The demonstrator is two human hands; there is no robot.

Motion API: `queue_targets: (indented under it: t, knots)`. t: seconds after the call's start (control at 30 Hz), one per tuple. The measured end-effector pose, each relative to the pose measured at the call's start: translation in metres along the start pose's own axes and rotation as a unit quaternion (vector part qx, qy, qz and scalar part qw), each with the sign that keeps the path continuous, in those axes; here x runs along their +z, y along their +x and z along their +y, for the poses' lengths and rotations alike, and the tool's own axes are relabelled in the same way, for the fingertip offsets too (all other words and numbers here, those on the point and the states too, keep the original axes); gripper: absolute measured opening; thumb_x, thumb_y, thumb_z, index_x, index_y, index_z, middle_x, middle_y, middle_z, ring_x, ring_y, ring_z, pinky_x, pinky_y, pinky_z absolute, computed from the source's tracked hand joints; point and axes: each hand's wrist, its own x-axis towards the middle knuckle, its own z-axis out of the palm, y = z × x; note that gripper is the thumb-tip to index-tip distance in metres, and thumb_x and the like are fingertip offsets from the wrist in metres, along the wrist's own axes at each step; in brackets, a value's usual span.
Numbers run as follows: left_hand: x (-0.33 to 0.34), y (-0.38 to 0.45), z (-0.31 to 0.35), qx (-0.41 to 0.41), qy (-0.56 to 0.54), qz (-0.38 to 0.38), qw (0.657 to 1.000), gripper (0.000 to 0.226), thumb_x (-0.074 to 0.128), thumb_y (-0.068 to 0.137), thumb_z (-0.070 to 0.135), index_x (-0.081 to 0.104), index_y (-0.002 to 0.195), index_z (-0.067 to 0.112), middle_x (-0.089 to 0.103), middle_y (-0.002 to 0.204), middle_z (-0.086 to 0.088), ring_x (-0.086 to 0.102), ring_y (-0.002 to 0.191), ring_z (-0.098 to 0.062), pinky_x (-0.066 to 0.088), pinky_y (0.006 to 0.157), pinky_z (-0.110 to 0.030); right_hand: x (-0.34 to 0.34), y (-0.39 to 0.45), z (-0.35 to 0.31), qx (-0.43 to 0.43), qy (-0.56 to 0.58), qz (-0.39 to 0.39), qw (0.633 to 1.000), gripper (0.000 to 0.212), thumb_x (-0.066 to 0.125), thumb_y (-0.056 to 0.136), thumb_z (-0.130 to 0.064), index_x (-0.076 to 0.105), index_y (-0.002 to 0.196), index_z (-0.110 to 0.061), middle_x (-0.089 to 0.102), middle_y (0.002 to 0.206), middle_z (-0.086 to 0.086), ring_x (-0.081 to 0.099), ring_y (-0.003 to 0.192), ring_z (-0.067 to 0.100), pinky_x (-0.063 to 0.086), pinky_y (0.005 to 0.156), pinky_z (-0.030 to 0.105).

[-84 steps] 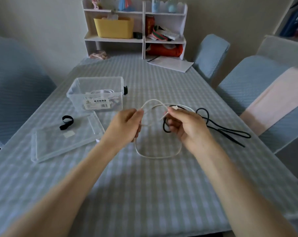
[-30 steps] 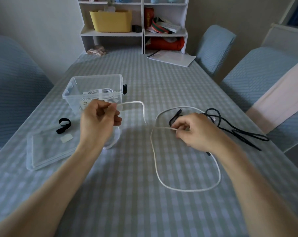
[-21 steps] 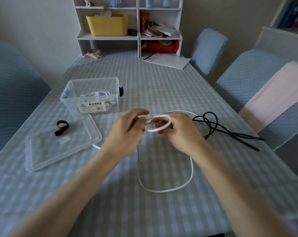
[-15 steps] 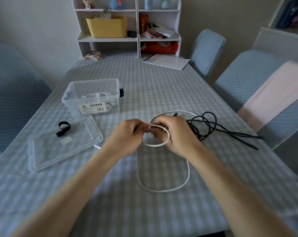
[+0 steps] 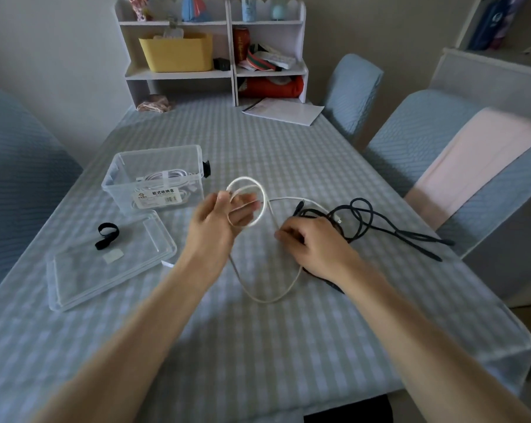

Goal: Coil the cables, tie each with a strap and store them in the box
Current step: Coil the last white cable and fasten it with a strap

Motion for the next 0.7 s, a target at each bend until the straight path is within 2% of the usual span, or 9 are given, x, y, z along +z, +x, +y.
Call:
queue_targets:
  t: [0.07,0.17,0.23,0.3,0.37,0.43,0.5,0.6,0.7]
  knots:
    - [0.013,-0.004,0.0,-0.05,-0.081,0.032,0.995,0.028,0.034,0.109,0.018,0.056,0.103,0.001,0.075,0.08,-0.01,0.074,0.078,-0.023,0.06,0.08,-0.034,0.003,-0.001,0.002,0.001,-0.024,0.003,1.0,0.025,0.057,0.097,-0.037,0.068,0.089,-0.017,0.066,0.072,-0.005,0.062,0.066,0.013,0.05,0.062,0.035]
    - [0.004,-0.002,-0.009,0.055,0.194,0.071,0.977,0.025,0.038,0.107,0.021,0.056,0.091,0.012,0.064,0.066,0.001,0.062,0.053,-0.007,0.051,0.055,-0.019,0.002,0.001,0.012,0.02,-0.009,0.028,0.999,0.023,0.06,0.096,-0.035,0.066,0.085,-0.016,0.064,0.066,-0.006,0.058,0.058,0.007,0.048,0.058,0.033]
    - [-0.01,0.004,-0.015,0.127,0.359,0.062,0.923,0.023,0.043,0.104,0.022,0.057,0.087,0.016,0.064,0.066,0.002,0.06,0.056,-0.008,0.044,0.055,-0.021,-0.001,0.009,0.016,0.046,0.028,0.041,0.998,0.024,0.061,0.096,-0.033,0.065,0.082,-0.015,0.063,0.063,-0.005,0.055,0.055,0.006,0.045,0.057,0.03]
    - [-0.02,0.01,-0.019,0.16,0.423,0.048,0.89,0.023,0.047,0.102,0.02,0.061,0.087,0.011,0.066,0.069,-0.003,0.06,0.066,-0.018,0.041,0.06,-0.029,-0.008,0.022,0.016,0.085,0.055,0.026,0.995,0.023,0.06,0.097,-0.031,0.066,0.081,-0.016,0.068,0.067,-0.005,0.06,0.058,0.006,0.045,0.06,0.027]
    - [-0.022,0.012,-0.022,0.194,0.444,0.047,0.873,0.022,0.05,0.101,0.017,0.065,0.089,0.005,0.066,0.07,-0.003,0.058,0.067,-0.021,0.038,0.06,-0.026,-0.014,0.034,0.015,0.127,0.083,-0.001,0.988,0.023,0.057,0.099,-0.03,0.068,0.081,-0.019,0.072,0.07,-0.008,0.065,0.06,0.007,0.049,0.064,0.027]
    - [-0.022,0.012,-0.022,0.203,0.436,0.043,0.876,0.023,0.051,0.101,0.017,0.065,0.086,0.007,0.065,0.066,0.004,0.058,0.064,-0.01,0.037,0.058,-0.016,-0.014,0.042,0.011,0.155,0.151,-0.013,0.976,0.023,0.055,0.1,-0.032,0.069,0.086,-0.021,0.074,0.075,-0.011,0.069,0.064,0.009,0.055,0.071,0.032]
    - [-0.02,0.009,-0.021,0.211,0.426,0.031,0.879,0.023,0.051,0.101,0.017,0.066,0.086,0.011,0.064,0.063,0.009,0.061,0.065,-0.006,0.039,0.06,-0.011,-0.01,0.043,0.005,0.154,0.18,-0.008,0.972,0.027,0.056,0.097,-0.044,0.068,0.106,-0.022,0.075,0.091,-0.009,0.07,0.073,0.01,0.054,0.079,0.034]
    - [-0.016,0.005,-0.02,0.217,0.408,0.011,0.887,0.021,0.051,0.102,0.016,0.066,0.088,0.012,0.063,0.061,0.007,0.059,0.059,-0.006,0.041,0.057,-0.016,-0.005,0.038,-0.002,0.098,0.104,-0.037,0.989,0.063,0.065,0.087,-0.057,0.046,0.141,-0.029,0.059,0.116,-0.015,0.058,0.101,0.005,0.044,0.089,0.026]
    - [-0.015,0.001,-0.019,0.213,0.396,-0.011,0.893,0.021,0.049,0.102,0.016,0.067,0.091,0.015,0.063,0.061,0.006,0.056,0.052,-0.007,0.041,0.053,-0.018,-0.002,0.038,-0.002,0.004,0.062,-0.016,0.998,0.063,0.069,0.088,-0.045,0.045,0.144,-0.03,0.054,0.12,-0.015,0.056,0.092,-0.002,0.045,0.086,0.021]
